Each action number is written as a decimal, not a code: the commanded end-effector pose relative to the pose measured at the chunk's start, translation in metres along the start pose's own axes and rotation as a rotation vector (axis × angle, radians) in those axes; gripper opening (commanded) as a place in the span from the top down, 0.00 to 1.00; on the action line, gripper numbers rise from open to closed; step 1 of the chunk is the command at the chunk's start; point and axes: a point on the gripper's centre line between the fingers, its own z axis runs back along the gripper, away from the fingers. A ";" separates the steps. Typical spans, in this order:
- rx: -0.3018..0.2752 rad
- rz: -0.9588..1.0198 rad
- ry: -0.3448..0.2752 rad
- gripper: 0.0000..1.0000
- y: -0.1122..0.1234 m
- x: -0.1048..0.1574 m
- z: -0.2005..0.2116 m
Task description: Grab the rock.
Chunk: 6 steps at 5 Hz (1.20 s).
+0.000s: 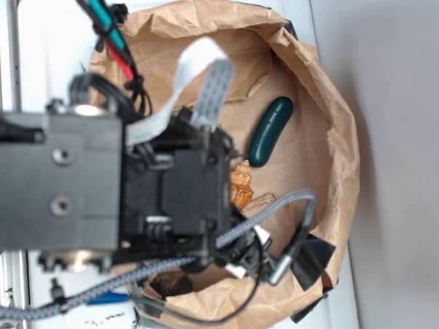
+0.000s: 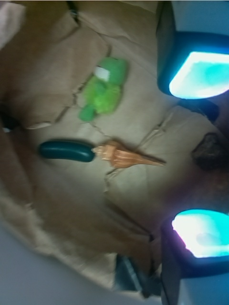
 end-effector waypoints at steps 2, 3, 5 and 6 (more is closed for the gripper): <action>-0.004 0.096 0.217 0.00 -0.014 0.010 0.004; 0.043 0.097 0.231 0.00 -0.018 -0.001 -0.010; 0.037 -0.016 0.285 0.00 -0.019 -0.015 -0.013; 0.037 -0.016 0.285 0.00 -0.019 -0.015 -0.013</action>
